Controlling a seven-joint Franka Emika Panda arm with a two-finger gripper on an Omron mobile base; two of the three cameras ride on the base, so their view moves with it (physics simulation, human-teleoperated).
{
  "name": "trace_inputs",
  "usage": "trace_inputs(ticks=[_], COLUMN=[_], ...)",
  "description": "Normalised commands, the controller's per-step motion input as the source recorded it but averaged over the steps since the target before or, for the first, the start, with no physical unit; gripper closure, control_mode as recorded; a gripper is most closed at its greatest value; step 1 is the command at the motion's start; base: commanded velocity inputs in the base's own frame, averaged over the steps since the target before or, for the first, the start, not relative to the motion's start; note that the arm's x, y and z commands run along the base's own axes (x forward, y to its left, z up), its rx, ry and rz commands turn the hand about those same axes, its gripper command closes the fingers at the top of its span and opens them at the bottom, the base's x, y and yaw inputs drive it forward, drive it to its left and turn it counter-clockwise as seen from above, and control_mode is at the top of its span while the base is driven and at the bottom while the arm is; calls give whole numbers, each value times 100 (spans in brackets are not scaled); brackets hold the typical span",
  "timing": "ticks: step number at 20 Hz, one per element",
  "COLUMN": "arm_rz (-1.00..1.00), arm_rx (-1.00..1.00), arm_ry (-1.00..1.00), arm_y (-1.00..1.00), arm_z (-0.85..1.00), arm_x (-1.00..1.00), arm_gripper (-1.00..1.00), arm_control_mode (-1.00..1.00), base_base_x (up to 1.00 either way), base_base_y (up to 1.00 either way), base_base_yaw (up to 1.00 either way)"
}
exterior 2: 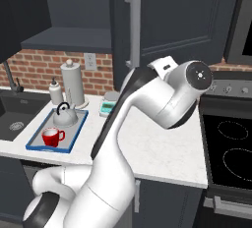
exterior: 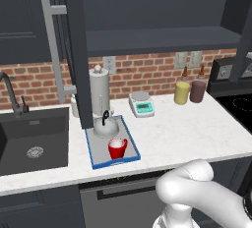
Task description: Pick the kettle from the counter and place it on the tray. Then pick the mug from the cabinet and place it on the tray. Then close the cabinet doors.
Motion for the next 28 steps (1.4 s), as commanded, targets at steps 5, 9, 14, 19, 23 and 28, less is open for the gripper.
trace_inputs(ticks=[5, 9, 14, 19, 23, 28], arm_rz=[5, 4, 3, 1, 0, 0], arm_rx=[0, 0, 0, 0, 0, 0], arm_ry=[-2, 4, 7, 1, 0, 0], arm_y=[11, 15, 18, 21, 17, 14], arm_z=[-3, 3, 4, 0, -5, -7], arm_x=[91, 91, 87, 86, 83, 84], arm_gripper=[-100, -100, -100, -100, -100, -100], arm_control_mode=[-100, -100, -100, -100, -100, -100], base_base_x=[0, 0, 0, 0, 0, 0], base_base_y=[0, 0, 0, 0, 0, 0], base_base_yaw=[0, 0, 0, 0, 0, 0])
